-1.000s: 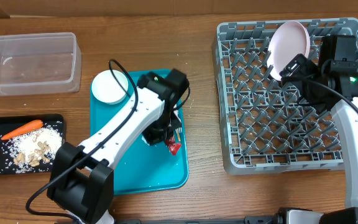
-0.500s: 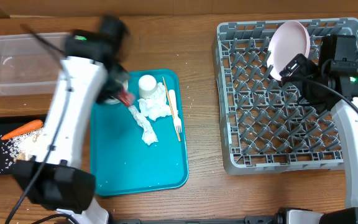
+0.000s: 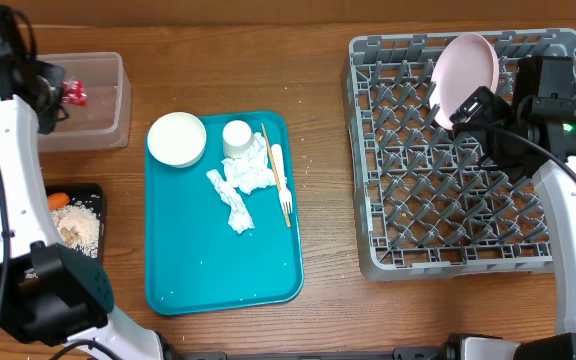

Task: Sort waste into correct bins and load items into the dishwasher rack
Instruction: 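Carry the wrapper left and drop it into the clear plastic bin, then grasp the white tissue on the teal tray with the left gripper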

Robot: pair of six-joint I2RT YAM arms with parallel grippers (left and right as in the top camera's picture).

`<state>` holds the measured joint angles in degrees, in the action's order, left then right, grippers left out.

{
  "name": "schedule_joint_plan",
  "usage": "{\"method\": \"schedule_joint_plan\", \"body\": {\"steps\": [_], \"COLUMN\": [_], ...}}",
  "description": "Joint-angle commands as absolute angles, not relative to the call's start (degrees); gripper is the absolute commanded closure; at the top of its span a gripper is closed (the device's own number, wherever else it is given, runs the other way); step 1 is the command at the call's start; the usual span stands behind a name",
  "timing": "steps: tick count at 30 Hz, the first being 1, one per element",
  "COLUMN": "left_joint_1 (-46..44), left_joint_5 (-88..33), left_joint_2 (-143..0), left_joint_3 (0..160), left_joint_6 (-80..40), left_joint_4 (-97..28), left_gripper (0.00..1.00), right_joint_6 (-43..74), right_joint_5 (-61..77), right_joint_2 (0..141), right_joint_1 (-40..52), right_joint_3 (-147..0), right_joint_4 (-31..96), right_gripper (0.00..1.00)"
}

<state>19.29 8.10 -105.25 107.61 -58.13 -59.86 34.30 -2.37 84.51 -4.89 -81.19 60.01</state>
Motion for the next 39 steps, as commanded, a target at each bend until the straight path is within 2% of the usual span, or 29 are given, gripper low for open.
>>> {"method": "schedule_joint_plan", "body": {"steps": [1, 3, 4, 5, 6, 7, 8, 13, 16, 19, 24, 27, 33, 36, 39], "left_joint_1": [22.0, 22.8, 23.2, 23.4, 23.7, 23.9, 24.0, 24.1, 24.1, 24.1, 23.2, 21.3, 12.4, 6.4, 0.9], "left_joint_5": [7.4, 7.2, 6.4, 5.2, 3.5, 2.2, 0.7, 0.4, 0.4, -1.7, -13.1, -14.6, -14.6, -14.4, -11.5], "left_joint_2": [-109.4, -111.3, -112.4, -113.3, -114.2, -114.9, -115.4, -115.3, -113.6, -109.8, -103.8, -101.4, -102.3, -102.4, -102.4], "left_joint_3": [107.6, 107.6, 107.6, 107.6, 107.6, 107.6, 107.6, 108.0, 109.3, 112.6, 115.8, 115.8, 113.7, 109.5, 104.0], "left_joint_6": [-59.6, -59.6, -59.6, -59.6, -59.6, -59.4, -58.2, -51.0, -46.1, -45.8, -45.8, -45.5, -33.3, -29.7, -31.6], "left_joint_4": [-56.4, -54.4, -53.3, -52.5, -51.7, -51.0, -50.4, -49.3, -51.0, -56.8, -66.2, -73.5, -88.0, -90.4, -89.1], "left_gripper": [0.96, 0.94, 0.88, 0.73, 0.48, 0.27, 0.24, 0.22, 0.14, 0.11, 0.14, 0.14, 0.13, 0.18, 0.19], "right_joint_6": [34.5, 34.5, 34.5, 34.5, 34.5, 34.5, 34.5, 34.5, 34.5, 34.5, 34.5, 34.5, 34.5, 34.5, 34.5], "right_joint_5": [-2.9, -2.9, -2.9, -2.9, -2.9, -2.9, -2.9, -2.9, -2.9, -2.9, -2.9, -2.9, -2.9, -2.9, -2.9], "right_joint_2": [84.6, 84.6, 84.6, 84.6, 84.6, 84.6, 84.6, 84.6, 84.6, 84.6, 84.6, 84.6, 84.6, 84.6, 84.6], "right_joint_1": [-5.1, -5.1, -5.1, -5.1, -5.1, -5.1, -5.1, -5.1, -5.1, -5.1, -5.1, -5.1, -5.1, -5.1, -5.1], "right_joint_3": [-81.1, -81.1, -81.1, -81.1, -81.1, -81.1, -81.1, -81.1, -81.1, -81.1, -81.1, -81.1, -81.1, -81.1, -81.1], "right_joint_4": [59.8, 59.8, 59.8, 59.8, 59.8, 59.8, 59.8, 59.8, 59.8, 59.8, 59.8, 59.8, 59.8, 59.8, 59.8], "right_gripper": [0.0, 0.0, 0.0, 0.0, 0.0, 0.0, 0.0, 0.0, 0.0, 0.0, 0.0, 0.0, 0.0, 0.0, 0.0]}}
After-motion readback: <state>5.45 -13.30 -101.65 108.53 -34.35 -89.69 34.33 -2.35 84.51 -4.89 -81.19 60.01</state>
